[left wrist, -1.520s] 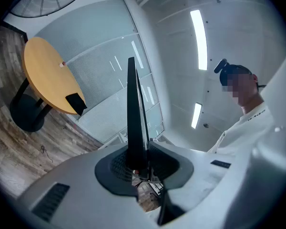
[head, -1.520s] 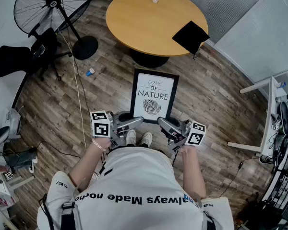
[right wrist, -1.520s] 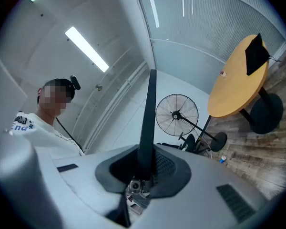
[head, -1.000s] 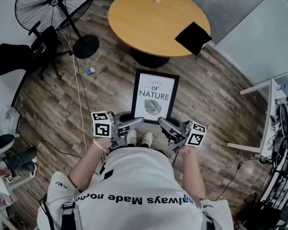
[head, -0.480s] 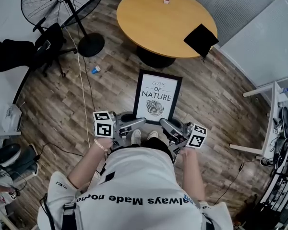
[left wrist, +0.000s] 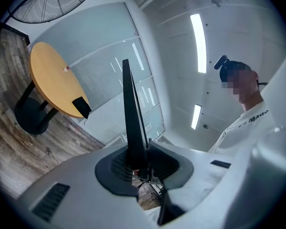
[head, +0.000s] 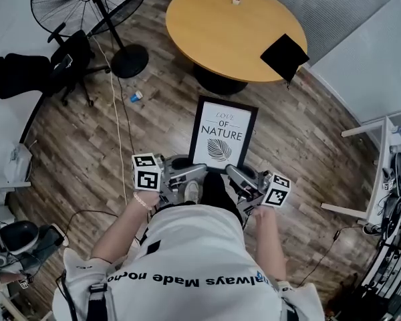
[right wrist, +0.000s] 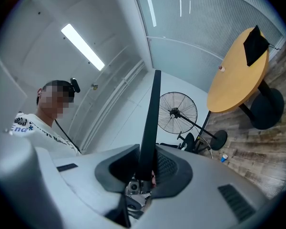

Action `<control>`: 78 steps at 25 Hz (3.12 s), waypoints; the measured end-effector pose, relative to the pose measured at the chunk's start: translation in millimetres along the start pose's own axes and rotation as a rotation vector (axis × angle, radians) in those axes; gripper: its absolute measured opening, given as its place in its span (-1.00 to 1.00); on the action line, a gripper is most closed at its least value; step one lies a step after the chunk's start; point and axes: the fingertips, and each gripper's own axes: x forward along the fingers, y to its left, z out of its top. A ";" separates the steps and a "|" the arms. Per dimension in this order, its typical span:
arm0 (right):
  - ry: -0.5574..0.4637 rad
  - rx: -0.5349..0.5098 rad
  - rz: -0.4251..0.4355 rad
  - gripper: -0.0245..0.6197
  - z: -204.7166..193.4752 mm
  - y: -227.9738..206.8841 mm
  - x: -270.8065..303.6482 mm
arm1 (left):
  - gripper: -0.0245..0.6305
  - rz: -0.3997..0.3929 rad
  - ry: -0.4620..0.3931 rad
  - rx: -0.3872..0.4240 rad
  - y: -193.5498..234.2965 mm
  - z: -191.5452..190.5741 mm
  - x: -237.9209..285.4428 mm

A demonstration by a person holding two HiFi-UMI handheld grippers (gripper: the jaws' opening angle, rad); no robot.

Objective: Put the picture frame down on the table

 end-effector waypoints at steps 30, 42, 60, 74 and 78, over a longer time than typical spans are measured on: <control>0.021 0.012 0.017 -0.69 114.1 -86.0 -2.1 | -0.66 0.023 0.000 -0.001 79.7 82.3 83.9; 0.015 0.018 0.026 -0.69 176.0 -124.4 -12.9 | -0.66 0.040 0.016 -0.006 113.5 122.4 135.6; 0.010 0.025 0.048 -0.69 246.7 -169.7 -49.1 | -0.66 0.068 0.028 -0.002 148.2 154.5 213.5; 0.034 0.039 0.075 -0.69 249.8 -172.4 -49.9 | -0.66 0.099 -0.008 -0.011 149.4 154.0 215.9; 0.036 0.038 0.083 -0.69 254.4 -176.1 -49.8 | -0.66 0.103 -0.023 -0.018 152.3 156.8 218.3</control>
